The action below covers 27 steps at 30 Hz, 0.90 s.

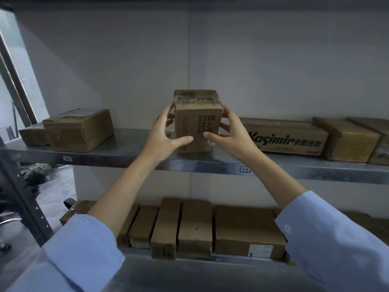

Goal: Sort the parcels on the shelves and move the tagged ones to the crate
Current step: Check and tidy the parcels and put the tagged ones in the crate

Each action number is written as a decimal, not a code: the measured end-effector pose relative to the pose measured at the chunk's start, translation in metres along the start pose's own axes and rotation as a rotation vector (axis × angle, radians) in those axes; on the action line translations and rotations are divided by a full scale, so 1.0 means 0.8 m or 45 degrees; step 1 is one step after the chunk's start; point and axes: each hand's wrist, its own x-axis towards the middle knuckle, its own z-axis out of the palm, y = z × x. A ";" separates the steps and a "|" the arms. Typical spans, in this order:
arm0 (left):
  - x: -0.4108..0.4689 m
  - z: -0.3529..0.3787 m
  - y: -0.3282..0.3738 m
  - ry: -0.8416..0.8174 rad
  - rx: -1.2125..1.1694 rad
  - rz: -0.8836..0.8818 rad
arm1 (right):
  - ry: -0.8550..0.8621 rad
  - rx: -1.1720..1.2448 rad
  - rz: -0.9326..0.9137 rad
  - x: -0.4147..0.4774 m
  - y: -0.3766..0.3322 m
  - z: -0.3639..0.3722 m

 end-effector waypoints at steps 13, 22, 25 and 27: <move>-0.018 0.000 0.000 -0.020 -0.154 0.023 | -0.029 0.055 0.058 -0.016 0.019 -0.004; -0.024 0.009 -0.006 0.020 0.043 -0.027 | -0.005 0.032 0.031 -0.021 0.021 0.006; -0.025 0.012 -0.006 0.025 0.043 0.015 | -0.001 0.001 0.001 -0.021 0.018 0.008; -0.025 0.014 -0.008 0.051 0.047 0.032 | -0.007 0.000 -0.016 -0.021 0.017 0.008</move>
